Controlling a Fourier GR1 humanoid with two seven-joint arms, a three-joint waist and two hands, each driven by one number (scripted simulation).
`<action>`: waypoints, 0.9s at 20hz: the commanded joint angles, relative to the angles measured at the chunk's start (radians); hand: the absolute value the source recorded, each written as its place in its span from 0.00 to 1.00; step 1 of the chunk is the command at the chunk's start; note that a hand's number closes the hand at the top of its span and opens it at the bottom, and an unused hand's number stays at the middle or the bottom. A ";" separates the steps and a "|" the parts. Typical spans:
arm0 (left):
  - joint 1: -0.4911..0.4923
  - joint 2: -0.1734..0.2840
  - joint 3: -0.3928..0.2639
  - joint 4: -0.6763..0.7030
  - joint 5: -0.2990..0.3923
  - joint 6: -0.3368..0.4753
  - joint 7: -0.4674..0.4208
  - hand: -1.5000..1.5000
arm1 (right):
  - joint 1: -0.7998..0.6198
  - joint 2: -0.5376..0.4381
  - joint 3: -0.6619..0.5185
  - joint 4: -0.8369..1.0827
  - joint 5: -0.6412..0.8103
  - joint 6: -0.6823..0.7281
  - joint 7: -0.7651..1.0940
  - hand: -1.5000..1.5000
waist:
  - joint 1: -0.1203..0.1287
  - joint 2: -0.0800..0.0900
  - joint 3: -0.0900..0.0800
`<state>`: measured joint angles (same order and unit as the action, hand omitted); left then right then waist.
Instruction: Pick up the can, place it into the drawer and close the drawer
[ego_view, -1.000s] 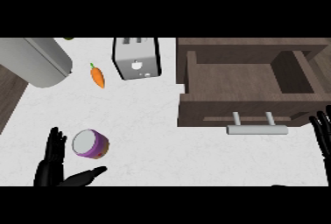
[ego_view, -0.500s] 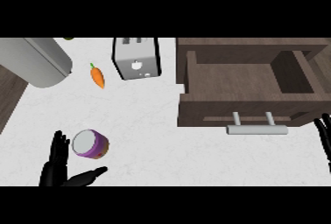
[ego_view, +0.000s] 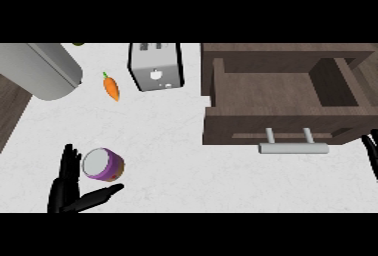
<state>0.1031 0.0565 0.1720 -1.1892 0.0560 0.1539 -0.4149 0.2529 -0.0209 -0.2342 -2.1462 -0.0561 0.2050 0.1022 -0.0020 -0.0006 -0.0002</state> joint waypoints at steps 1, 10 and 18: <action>-0.076 0.026 0.024 0.078 0.012 0.001 0.017 0.00 | 0.008 0.012 0.011 -0.042 0.009 -0.001 0.037 0.00 | -0.001 0.000 0.000; -0.165 0.014 0.020 0.182 0.018 0.024 -0.026 0.00 | -0.043 -0.022 -0.027 -0.005 -0.021 -0.002 0.054 0.00 | -0.001 0.000 0.000; -0.210 -0.004 -0.006 0.264 0.011 0.011 -0.088 0.00 | 0.106 0.020 0.025 -0.052 -0.005 0.029 -0.043 0.00 | -0.004 0.000 0.000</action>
<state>-0.1038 0.0672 0.1797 -0.9564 0.0676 0.1723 -0.4688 0.2828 -0.0087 -0.2154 -2.1728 -0.0489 0.2054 0.1001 -0.0044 -0.0003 -0.0002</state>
